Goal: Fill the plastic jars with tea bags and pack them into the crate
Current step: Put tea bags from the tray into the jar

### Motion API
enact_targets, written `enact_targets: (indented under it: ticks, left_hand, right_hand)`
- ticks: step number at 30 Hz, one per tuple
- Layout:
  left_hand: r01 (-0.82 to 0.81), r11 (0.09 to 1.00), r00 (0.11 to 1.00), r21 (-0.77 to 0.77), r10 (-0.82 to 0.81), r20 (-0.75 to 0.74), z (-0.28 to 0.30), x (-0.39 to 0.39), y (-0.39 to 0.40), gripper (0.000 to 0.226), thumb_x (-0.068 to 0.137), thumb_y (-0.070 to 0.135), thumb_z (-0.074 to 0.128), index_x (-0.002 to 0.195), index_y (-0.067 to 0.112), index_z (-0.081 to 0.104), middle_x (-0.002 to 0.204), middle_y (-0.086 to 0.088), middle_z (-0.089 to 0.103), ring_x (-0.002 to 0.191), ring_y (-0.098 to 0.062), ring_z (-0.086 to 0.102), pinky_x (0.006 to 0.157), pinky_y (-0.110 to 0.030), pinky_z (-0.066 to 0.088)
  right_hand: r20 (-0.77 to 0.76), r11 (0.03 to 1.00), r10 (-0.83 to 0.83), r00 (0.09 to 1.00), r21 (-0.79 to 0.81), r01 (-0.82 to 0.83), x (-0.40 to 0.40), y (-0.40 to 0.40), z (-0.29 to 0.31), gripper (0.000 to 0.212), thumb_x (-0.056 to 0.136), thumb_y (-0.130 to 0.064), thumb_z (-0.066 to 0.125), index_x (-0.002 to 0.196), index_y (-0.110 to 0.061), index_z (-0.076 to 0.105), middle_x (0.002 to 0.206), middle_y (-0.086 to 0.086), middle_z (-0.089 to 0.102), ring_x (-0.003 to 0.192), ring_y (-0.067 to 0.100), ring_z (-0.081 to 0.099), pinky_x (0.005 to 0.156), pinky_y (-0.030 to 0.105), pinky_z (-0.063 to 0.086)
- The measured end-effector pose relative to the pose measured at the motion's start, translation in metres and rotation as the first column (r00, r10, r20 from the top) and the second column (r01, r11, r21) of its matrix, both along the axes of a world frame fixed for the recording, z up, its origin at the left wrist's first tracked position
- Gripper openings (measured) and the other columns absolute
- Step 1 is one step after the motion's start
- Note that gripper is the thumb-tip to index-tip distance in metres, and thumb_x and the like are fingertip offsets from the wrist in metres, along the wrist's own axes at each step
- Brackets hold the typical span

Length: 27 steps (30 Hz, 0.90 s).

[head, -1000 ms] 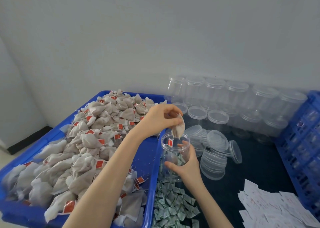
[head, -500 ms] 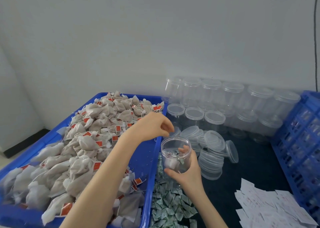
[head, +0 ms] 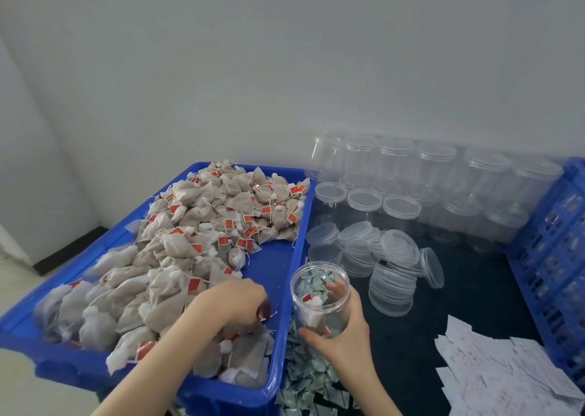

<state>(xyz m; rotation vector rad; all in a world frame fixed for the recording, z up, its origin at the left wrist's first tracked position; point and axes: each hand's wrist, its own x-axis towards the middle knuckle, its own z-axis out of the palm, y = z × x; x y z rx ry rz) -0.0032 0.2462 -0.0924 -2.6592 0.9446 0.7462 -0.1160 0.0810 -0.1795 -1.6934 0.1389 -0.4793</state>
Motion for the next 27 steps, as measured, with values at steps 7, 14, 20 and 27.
enact_targets:
  ticks: [7, 14, 20, 27]
  left_hand:
    - [-0.072, 0.997, 0.966, -0.016, 0.073, 0.248, -0.007, -0.01, 0.001, 0.033, 0.082, 0.008, 0.061, 0.11, 0.023, 0.069, 0.11, -0.004, 0.068, 0.1, -0.025, 0.063, 0.072, -0.029, 0.045]
    - [-0.067, 0.983, 0.905, -0.173, 0.133, 0.404, 0.002, -0.01, 0.005, 0.017, 0.085, 0.026, 0.065, 0.099, 0.029, 0.073, 0.101, 0.005, 0.069, 0.095, -0.016, 0.063, 0.052, -0.015, 0.024]
    - [-0.078, 0.877, 0.846, -0.473, 0.309, 0.434, 0.001, -0.006, 0.014, 0.01, 0.087, 0.046, 0.061, 0.092, 0.037, 0.063, 0.09, 0.016, 0.06, 0.095, -0.009, 0.046, 0.089, -0.033, 0.034]
    - [-0.181, 0.611, 0.873, -0.77, 0.461, 0.16, 0.007, -0.006, 0.015, 0.018, 0.083, 0.037, 0.069, 0.083, 0.029, 0.053, 0.069, 0.01, 0.055, 0.065, -0.006, 0.051, 0.057, -0.021, 0.037]
  right_hand:
    - [0.016, 0.999, -0.011, 1.0, 0.031, 0.011, -0.011, 0.008, -0.005, 0.095, 0.044, -0.037, 0.088, 0.128, -0.044, 0.045, 0.121, -0.031, 0.058, 0.115, -0.008, 0.055, 0.085, 0.003, 0.043]
    - [0.028, 0.999, -0.027, 0.999, 0.039, 0.026, -0.019, 0.015, -0.006, 0.085, 0.043, -0.036, 0.087, 0.109, -0.07, 0.045, 0.119, -0.031, 0.058, 0.114, -0.007, 0.056, 0.085, 0.006, 0.046]
    - [0.015, 0.999, -0.02, 1.0, 0.031, 0.019, -0.021, 0.014, -0.004, 0.088, 0.044, -0.034, 0.087, 0.121, -0.047, 0.045, 0.117, -0.035, 0.056, 0.112, -0.01, 0.055, 0.082, 0.001, 0.042]
    - [-0.004, 0.999, -0.022, 1.0, 0.025, 0.023, -0.022, 0.013, -0.001, 0.09, 0.043, -0.041, 0.085, 0.122, -0.047, 0.044, 0.118, -0.036, 0.055, 0.113, -0.011, 0.054, 0.083, 0.001, 0.042]
